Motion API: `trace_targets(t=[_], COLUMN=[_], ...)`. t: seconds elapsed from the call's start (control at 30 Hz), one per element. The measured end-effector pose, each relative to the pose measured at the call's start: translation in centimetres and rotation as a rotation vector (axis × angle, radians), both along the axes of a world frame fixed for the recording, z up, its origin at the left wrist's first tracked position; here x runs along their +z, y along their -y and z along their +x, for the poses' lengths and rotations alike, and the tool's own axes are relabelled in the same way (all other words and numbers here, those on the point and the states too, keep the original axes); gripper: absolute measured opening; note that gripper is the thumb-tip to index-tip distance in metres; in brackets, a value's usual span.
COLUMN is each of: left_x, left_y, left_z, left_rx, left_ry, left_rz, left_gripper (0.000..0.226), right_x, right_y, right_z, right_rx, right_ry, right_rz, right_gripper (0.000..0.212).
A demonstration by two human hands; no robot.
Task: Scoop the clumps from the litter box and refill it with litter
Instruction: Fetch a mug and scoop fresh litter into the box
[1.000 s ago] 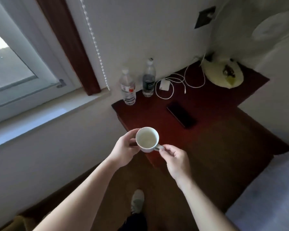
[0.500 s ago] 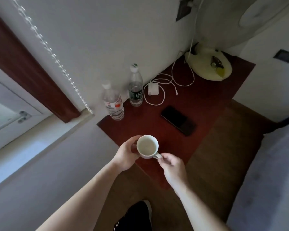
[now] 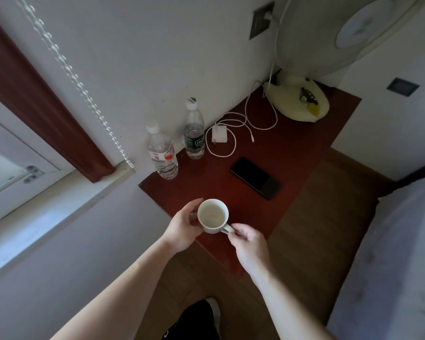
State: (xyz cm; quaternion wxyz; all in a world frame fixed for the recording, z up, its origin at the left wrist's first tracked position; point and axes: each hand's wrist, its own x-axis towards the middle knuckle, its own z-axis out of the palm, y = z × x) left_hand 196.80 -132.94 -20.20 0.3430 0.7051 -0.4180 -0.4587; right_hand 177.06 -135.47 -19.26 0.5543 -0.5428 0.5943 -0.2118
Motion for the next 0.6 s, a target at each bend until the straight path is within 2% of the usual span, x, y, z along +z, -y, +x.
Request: trace_targets(t=[0.13, 0.3, 0.6], left_x=[1.4, 5.1, 11.3], left_y=[-0.6, -2.4, -12.4], left_z=[-0.1, -1.7, -7.1], left_rx=[0.039, 0.125, 0.282], left_ry=[0.017, 0.095, 0.294], left_rz=[0.009, -0.006, -0.055], left_gripper=[0.081, 0.070, 0.055], right_x=[1.4, 4.4, 10.1], right_y=[-0.4, -1.2, -5.0], right_z=[-1.0, -2.7, -7.0], right_rx=[-0.065, -0.060, 0.267], right_ry=[0.019, 0.041, -0.145], right_rz=[0.014, -0.032, -0.168], right_gripper=[0.032, 0.037, 0.042])
